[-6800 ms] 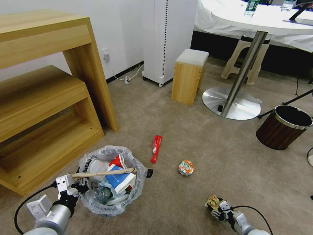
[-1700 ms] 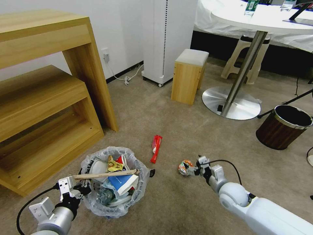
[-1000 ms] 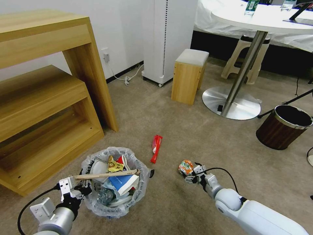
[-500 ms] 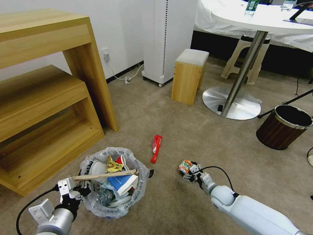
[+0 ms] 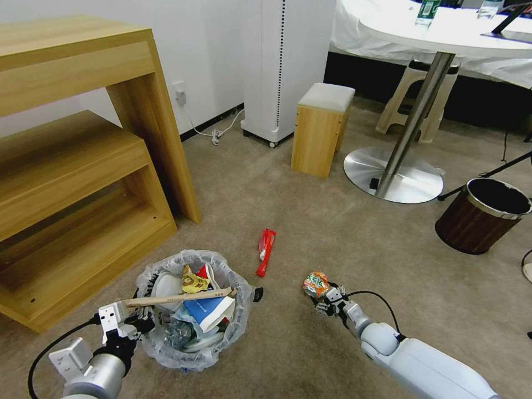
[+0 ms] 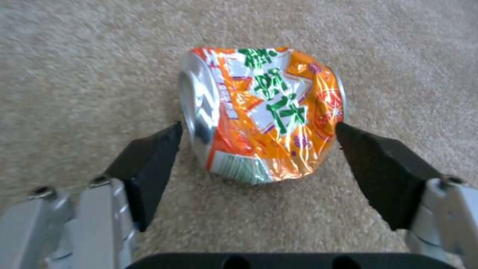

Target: Pick up the trash bin and place the garbage on the floor into it.

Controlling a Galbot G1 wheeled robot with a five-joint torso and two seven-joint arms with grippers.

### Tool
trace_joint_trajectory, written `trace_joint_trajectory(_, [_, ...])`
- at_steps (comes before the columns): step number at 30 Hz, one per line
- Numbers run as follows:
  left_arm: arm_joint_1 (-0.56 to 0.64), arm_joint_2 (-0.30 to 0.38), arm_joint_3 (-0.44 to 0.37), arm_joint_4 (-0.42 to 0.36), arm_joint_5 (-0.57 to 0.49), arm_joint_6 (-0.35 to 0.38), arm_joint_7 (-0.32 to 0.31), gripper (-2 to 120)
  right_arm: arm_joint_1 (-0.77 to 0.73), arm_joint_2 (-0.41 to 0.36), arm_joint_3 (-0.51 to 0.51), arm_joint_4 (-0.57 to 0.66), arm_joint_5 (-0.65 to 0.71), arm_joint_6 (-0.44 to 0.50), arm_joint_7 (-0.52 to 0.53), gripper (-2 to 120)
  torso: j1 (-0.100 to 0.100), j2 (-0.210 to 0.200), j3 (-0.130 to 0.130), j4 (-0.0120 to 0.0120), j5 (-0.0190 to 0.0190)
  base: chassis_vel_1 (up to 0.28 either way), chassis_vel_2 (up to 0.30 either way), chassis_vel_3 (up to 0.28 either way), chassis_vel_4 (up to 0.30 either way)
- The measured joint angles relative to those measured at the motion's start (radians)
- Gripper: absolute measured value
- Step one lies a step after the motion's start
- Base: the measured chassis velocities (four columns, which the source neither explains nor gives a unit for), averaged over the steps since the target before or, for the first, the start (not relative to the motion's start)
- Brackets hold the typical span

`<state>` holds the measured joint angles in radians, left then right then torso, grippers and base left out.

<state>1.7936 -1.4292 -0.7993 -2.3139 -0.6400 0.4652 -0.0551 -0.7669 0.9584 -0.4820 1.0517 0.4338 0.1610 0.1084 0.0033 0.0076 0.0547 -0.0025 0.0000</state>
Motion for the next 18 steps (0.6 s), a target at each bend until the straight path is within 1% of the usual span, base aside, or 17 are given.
trace_joint_trajectory(3, [-0.001,0.000,0.001,0.000,-0.002,-0.002,0.000,1,0.002,0.015,0.001,-0.025,-0.020,0.020,-0.016,63,0.000,0.000,0.000,0.0001,0.0000,0.000,0.000,0.000,0.000])
trace_joint_trajectory(6, [-0.001,0.000,0.001,0.000,-0.002,-0.002,0.001,1,0.002,0.018,0.001,-0.030,-0.023,0.023,-0.018,60,0.000,0.000,0.000,0.0001,-0.0001,0.000,0.000,0.000,0.000])
trace_joint_trajectory(7, [-0.001,0.001,0.001,0.000,-0.003,-0.003,0.001,1,0.003,0.024,0.002,-0.045,-0.035,0.039,-0.025,52,0.000,0.000,0.000,0.0000,0.0001,0.000,0.000,0.000,0.000])
trace_joint_trajectory(8, [-0.003,0.001,0.002,0.000,-0.004,-0.004,0.001,1,0.004,0.028,0.003,-0.054,-0.045,0.049,-0.029,40,0.000,0.000,0.000,0.0001,0.0000,0.000,0.000,0.000,0.000])
trace_joint_trajectory(9, [-0.003,0.001,0.002,0.000,-0.004,-0.004,0.001,1,0.004,0.028,0.003,-0.054,-0.045,0.049,-0.029,40,0.000,0.000,0.000,0.0001,0.0000,0.000,0.000,0.000,0.000])
trace_joint_trajectory(10, [-0.003,0.001,0.001,-0.002,-0.007,-0.004,0.001,1,0.005,0.031,0.003,-0.059,-0.051,0.052,-0.035,32,0.000,0.000,0.000,0.0000,0.0001,0.000,0.000,0.000,0.000])
trace_joint_trajectory(12, [-0.003,0.002,0.001,-0.004,-0.008,-0.004,0.001,1,0.011,0.037,0.006,-0.076,-0.068,0.067,-0.046,22,0.000,0.000,0.000,0.0000,0.0000,0.000,0.000,0.000,0.000])
trace_joint_trajectory(13, [-0.003,0.002,0.001,-0.004,-0.008,-0.004,0.001,1,0.011,0.037,0.006,-0.076,-0.068,0.067,-0.046,22,0.000,0.000,0.000,0.0000,0.0000,0.000,0.000,0.000,0.000])
trace_joint_trajectory(14, [-0.003,0.002,0.001,-0.005,-0.009,-0.004,0.001,1,0.012,0.039,0.008,-0.082,-0.074,0.073,-0.050,18,0.000,0.000,0.000,0.0001,0.0000,0.000,0.000,0.000,0.000])
trace_joint_trajectory(16, [-0.004,0.001,0.001,-0.005,-0.009,-0.004,0.001,1,0.009,0.042,0.013,-0.088,-0.084,0.083,-0.055,8,0.000,0.000,0.000,0.0001,0.0000,0.000,0.000,0.000,0.000])
trace_joint_trajectory(18, [-0.004,0.001,0.001,-0.005,-0.009,-0.004,0.001,1,0.006,0.042,0.016,-0.088,-0.090,0.086,-0.056,7,0.000,0.000,0.000,0.0001,0.0000,0.000,0.000,0.000,0.000])
